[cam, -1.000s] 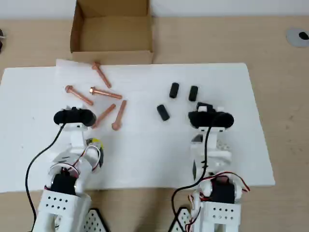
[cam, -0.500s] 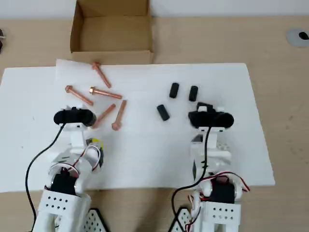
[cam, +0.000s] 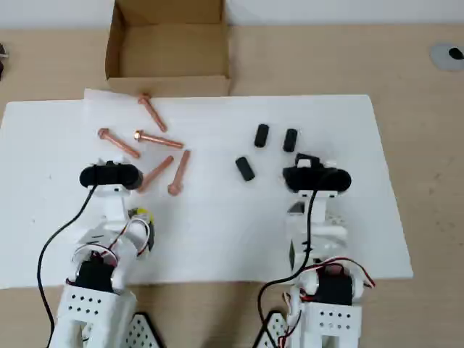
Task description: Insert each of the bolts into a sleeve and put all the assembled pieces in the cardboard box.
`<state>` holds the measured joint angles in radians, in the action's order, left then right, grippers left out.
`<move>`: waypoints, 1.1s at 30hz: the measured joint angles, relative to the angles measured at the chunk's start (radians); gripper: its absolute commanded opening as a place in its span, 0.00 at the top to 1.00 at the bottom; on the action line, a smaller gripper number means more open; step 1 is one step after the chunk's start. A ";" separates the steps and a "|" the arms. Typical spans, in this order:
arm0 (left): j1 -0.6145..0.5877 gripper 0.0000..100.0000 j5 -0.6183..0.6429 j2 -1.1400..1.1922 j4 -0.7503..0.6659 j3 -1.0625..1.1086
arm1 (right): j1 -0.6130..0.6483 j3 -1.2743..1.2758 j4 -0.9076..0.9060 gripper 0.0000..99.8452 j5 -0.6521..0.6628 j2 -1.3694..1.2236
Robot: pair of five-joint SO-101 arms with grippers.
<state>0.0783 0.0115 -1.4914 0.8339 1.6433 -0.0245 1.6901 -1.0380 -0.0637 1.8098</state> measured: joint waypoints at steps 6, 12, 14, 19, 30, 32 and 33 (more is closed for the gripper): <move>-0.063 0.99 0.000 0.000 -0.003 -0.003 | 0.000 0.000 0.000 0.99 0.000 0.000; -0.143 0.99 0.000 0.000 -0.003 -0.026 | 0.000 0.000 0.000 0.99 0.000 0.000; -0.144 0.99 -0.002 0.000 -0.005 -0.026 | 0.000 0.000 0.000 0.99 0.000 0.000; -0.144 0.99 -0.002 0.000 -0.006 -0.026 | 0.000 0.000 0.000 0.99 0.000 0.000; -0.150 0.99 -0.002 0.000 -0.011 -0.023 | 0.000 0.000 0.000 0.99 0.002 0.000; -0.144 0.99 -0.014 0.003 0.041 -0.041 | 0.000 0.000 0.000 0.99 0.025 0.000; -0.141 0.99 -0.048 0.003 0.074 -0.061 | 0.000 0.000 0.000 0.99 0.052 0.000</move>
<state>-0.0629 -0.0361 -1.4883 0.9076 1.5819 -0.0245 1.6901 -1.0380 -0.0115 1.8098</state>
